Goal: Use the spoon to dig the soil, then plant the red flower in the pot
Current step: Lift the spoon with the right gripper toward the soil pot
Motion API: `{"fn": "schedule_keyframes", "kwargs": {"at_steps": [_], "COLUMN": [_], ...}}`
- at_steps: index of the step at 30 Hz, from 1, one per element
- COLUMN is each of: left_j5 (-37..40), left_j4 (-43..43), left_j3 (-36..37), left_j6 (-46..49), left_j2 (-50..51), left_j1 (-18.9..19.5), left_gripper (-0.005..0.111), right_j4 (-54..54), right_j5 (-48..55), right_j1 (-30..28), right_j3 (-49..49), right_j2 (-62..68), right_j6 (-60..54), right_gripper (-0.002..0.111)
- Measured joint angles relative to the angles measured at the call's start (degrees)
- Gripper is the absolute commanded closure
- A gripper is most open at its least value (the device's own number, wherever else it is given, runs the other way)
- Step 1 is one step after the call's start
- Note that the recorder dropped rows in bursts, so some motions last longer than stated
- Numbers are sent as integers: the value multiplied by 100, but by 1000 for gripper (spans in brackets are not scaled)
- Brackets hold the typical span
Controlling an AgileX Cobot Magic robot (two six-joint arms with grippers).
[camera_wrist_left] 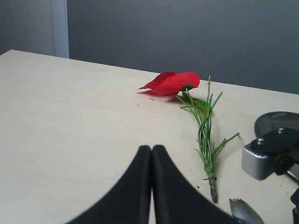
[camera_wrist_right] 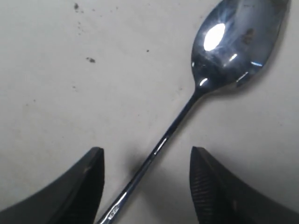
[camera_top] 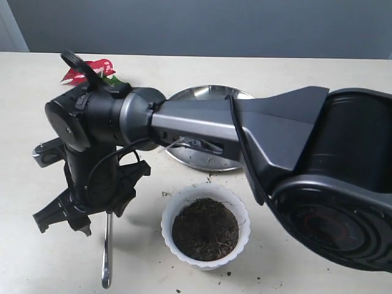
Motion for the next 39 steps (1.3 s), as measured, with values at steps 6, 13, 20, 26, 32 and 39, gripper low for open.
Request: {"fn": "schedule_keyframes", "kwargs": {"at_steps": [6,13,20,26,32,39], "left_j5": [0,0,0,0,0,0], "left_j4": [0,0,0,0,0,0], "left_j3": [0,0,0,0,0,0], "left_j6": [0,0,0,0,0,0], "left_j2": [0,0,0,0,0,0], "left_j1": [0,0,0,0,0,0], "left_gripper": [106,106,106,106,106,106], "right_j4": [27,-287,-487,-508,-511,-674], "right_j5": [-344,-344,-120,-85,-85,-85], "right_j1": [0,208,301,301,301,301], "right_j3": [329,351,351,351,351,356], "right_j2": [25,25,25,25,13,-495], "right_j6": [82,539,786,832,832,766], "right_gripper": [56,56,96,109,109,109]}}
